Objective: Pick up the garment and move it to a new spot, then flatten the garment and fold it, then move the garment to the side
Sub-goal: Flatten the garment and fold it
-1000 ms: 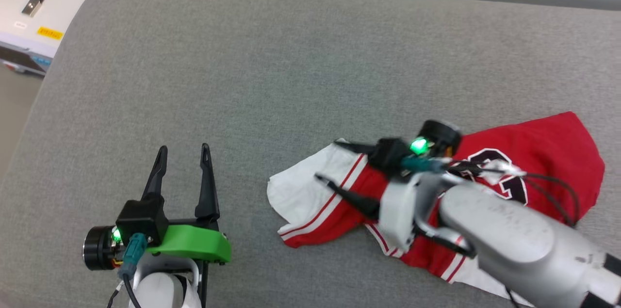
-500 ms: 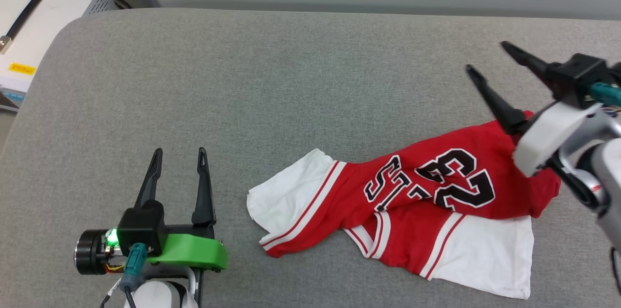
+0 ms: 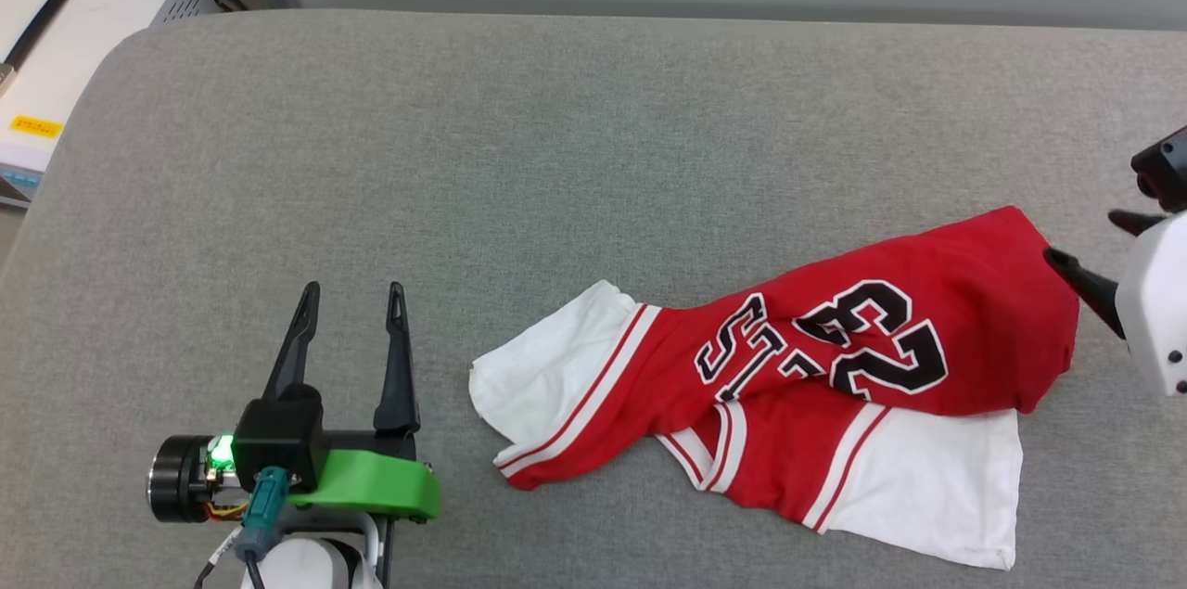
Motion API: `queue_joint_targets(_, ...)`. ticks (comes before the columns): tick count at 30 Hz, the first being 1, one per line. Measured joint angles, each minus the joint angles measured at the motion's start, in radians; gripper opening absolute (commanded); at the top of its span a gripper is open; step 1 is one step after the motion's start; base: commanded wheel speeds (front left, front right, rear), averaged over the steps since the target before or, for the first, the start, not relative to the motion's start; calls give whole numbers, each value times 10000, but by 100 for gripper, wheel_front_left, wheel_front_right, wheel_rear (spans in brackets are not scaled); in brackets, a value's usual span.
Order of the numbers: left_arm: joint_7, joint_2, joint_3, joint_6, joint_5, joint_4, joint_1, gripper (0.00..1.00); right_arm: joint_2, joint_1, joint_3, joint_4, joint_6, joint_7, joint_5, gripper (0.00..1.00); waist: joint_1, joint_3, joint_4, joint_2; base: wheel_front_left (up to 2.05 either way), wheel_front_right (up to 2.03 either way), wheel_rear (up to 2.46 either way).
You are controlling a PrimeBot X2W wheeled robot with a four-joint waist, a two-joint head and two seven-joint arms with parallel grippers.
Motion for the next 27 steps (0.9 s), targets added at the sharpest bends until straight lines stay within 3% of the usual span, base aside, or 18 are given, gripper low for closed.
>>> queue_joint_targets(4,0,0,-125,-19,-2,4,-39,100,65,-59,355,589,0,775,155,100,0,220,51,0,0,0,0)
queue_joint_targets(8,0,0,-211,-17,-4,10,-146,100,575,-416,604,1864,0,949,123,100,0,485,131,0,0,0,0)
queue_joint_targets(14,0,-2,-272,-12,-50,27,-364,100,1488,-654,1220,3672,-2,596,25,100,0,857,252,0,0,0,0)
queue_joint_targets(19,0,-2,-265,46,-79,59,-407,100,1488,-938,1714,4207,-10,-69,284,100,0,973,313,0,0,0,0)
queue_joint_targets(20,0,-2,-263,50,-79,63,-407,100,1457,-1016,1816,4242,-10,-290,286,0,0,968,306,0,0,0,0)
queue_joint_targets(27,0,-2,-268,50,-82,121,-415,100,1239,-2070,2121,4136,4,-1981,364,0,0,872,352,0,0,0,0)
